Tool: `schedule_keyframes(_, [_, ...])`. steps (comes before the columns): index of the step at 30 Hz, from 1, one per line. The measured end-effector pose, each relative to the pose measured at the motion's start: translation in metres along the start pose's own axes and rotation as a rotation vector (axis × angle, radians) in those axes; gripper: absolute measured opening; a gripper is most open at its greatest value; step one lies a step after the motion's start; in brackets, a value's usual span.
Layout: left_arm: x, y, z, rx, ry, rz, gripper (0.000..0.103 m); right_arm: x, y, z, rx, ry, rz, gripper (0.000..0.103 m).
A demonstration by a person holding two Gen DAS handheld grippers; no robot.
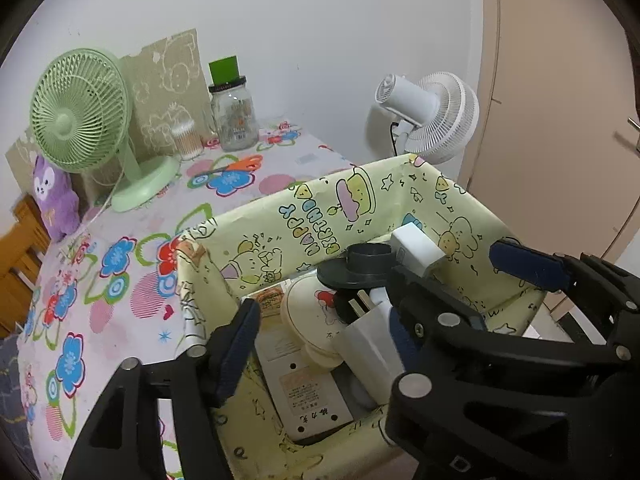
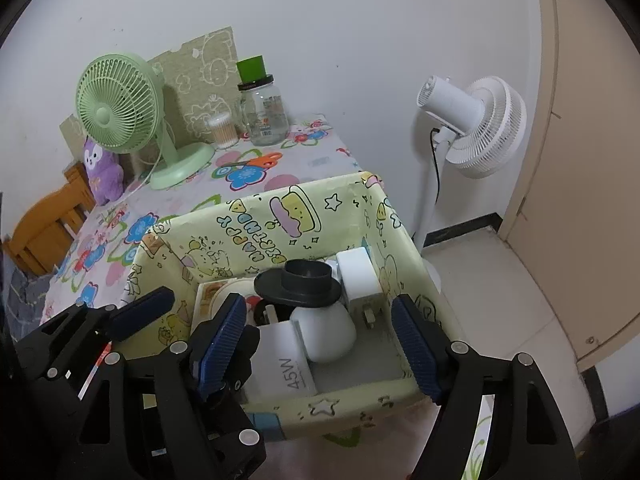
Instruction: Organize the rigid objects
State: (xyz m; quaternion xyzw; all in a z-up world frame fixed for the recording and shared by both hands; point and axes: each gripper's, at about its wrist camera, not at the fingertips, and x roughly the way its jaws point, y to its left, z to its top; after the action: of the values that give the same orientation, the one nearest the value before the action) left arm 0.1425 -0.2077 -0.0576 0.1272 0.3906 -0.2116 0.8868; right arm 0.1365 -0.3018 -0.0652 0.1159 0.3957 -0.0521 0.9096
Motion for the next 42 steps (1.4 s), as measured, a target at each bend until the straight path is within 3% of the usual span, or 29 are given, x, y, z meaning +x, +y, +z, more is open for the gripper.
schedule_keyframes(9, [-0.025,0.003,-0.01,0.035,-0.033,0.027,0.087,-0.017,0.013,-0.007,-0.015,-0.021,0.004,0.084])
schedule_keyframes(42, [-0.118,0.074,-0.08,-0.086,-0.143,0.106,0.103,-0.082,0.098,-0.053,-0.135,-0.108,0.052,0.095])
